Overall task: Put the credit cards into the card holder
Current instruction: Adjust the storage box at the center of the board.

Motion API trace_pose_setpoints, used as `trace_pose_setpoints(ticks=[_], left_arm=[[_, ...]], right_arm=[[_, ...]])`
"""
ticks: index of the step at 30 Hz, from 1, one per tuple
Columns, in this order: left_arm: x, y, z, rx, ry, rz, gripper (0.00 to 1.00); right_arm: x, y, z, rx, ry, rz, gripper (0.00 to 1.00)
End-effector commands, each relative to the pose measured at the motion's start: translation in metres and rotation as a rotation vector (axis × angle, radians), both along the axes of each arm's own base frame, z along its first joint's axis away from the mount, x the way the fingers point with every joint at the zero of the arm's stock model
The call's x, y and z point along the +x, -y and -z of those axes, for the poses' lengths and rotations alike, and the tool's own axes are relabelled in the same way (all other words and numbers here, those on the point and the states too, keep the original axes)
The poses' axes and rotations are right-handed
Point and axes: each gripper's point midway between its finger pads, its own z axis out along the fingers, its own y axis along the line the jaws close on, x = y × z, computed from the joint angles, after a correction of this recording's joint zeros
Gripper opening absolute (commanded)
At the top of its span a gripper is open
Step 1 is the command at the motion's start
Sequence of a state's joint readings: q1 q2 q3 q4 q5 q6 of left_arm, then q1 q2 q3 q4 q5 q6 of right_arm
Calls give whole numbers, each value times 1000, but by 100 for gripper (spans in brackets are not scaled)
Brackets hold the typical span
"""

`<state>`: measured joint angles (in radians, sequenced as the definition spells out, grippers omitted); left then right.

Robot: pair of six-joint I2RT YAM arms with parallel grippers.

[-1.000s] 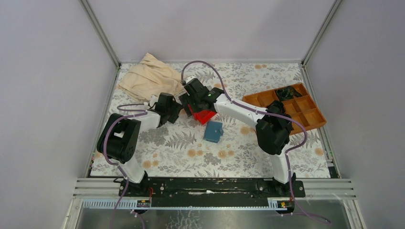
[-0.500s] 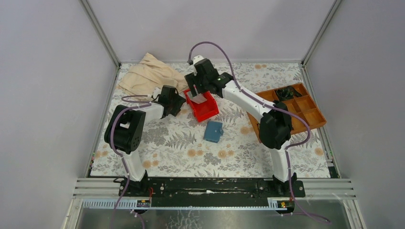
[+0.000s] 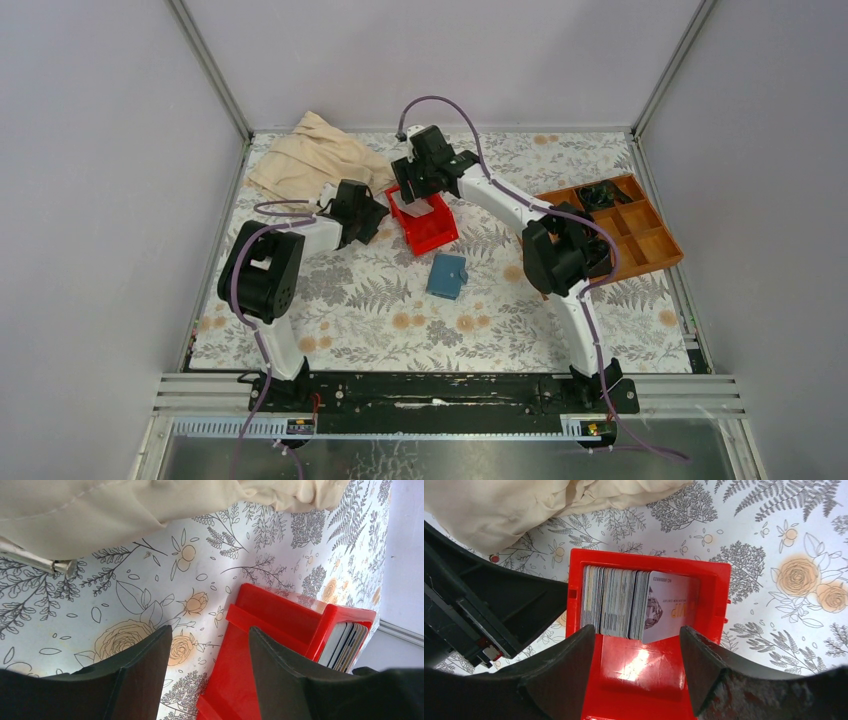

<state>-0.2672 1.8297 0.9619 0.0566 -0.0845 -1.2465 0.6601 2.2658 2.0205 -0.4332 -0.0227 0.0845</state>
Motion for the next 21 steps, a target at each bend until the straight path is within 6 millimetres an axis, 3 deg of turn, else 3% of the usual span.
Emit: trace_pose_setpoints(ticks=[1,21], left_arm=[[-35,-11,34,48,-145,20,66],[-28,-7,30,44,-120,44,65]], right_arm=[[10,-17,-28,91,38,-15,69],[17,-10,4,213,-120,29,63]])
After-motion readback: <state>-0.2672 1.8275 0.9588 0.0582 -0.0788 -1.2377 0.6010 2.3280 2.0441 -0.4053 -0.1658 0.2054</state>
